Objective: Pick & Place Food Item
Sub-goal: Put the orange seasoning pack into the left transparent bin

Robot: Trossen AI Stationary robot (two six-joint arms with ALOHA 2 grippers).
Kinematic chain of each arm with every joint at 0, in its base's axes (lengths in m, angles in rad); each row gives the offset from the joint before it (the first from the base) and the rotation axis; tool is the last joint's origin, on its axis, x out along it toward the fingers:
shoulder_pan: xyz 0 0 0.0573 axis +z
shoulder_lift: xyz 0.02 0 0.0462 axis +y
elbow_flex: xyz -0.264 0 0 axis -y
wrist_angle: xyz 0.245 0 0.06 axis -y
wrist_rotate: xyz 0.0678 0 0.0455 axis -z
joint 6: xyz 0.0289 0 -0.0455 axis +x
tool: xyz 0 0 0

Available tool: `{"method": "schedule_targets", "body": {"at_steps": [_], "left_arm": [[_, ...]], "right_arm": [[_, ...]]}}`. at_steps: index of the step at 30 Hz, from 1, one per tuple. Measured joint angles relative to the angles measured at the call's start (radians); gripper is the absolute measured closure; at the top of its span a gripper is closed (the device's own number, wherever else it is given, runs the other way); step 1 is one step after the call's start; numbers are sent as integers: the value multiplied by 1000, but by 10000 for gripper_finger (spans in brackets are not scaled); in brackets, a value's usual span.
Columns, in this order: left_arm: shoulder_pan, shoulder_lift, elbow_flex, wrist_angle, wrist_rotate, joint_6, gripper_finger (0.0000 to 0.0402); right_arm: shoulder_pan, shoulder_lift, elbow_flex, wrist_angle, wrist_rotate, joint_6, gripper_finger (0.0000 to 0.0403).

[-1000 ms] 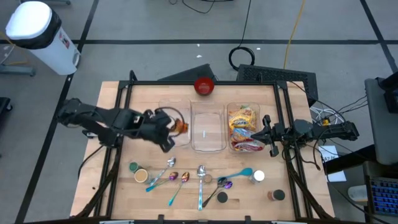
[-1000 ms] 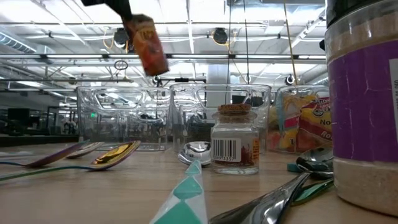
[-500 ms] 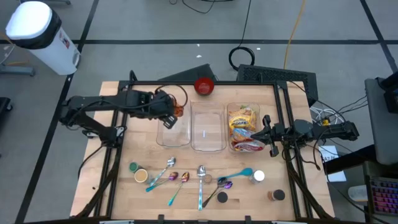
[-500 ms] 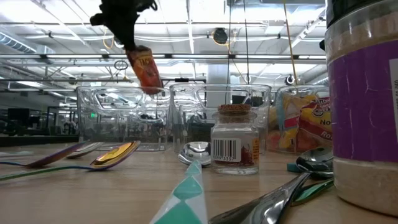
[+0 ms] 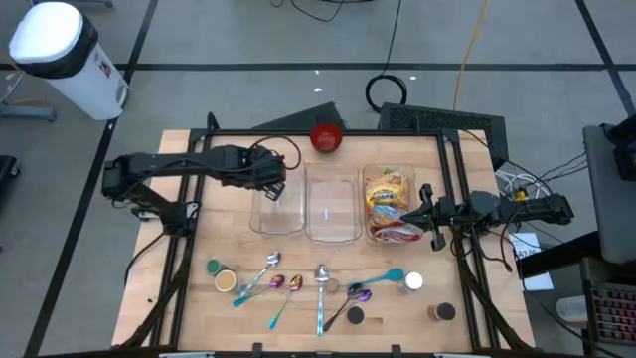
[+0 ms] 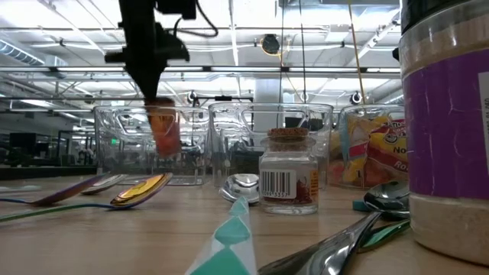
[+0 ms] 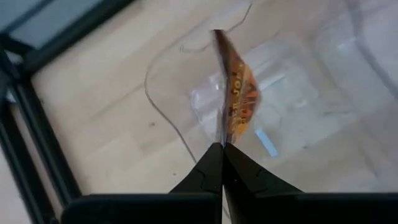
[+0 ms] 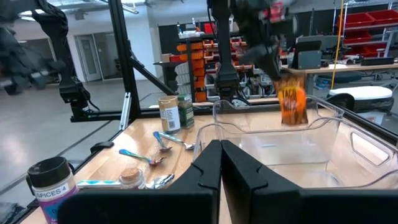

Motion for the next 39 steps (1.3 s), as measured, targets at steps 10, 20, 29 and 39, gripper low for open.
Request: {"method": "schedule_targets", "body": {"at_steps": [10,20,29,39], "left_arm": [[36,0,-157,131,28,-69,395],[37,0,-161,91,29,-99,393],[51,-1,-161,20,30,-135,388],[58,-1,-161,37,23,-121,385]], "right_arm": [[0,0,0,0,0,0,403],[0,0,0,0,0,0,403],[0,0,0,0,0,0,403],[0,0,0,0,0,0,403]]}}
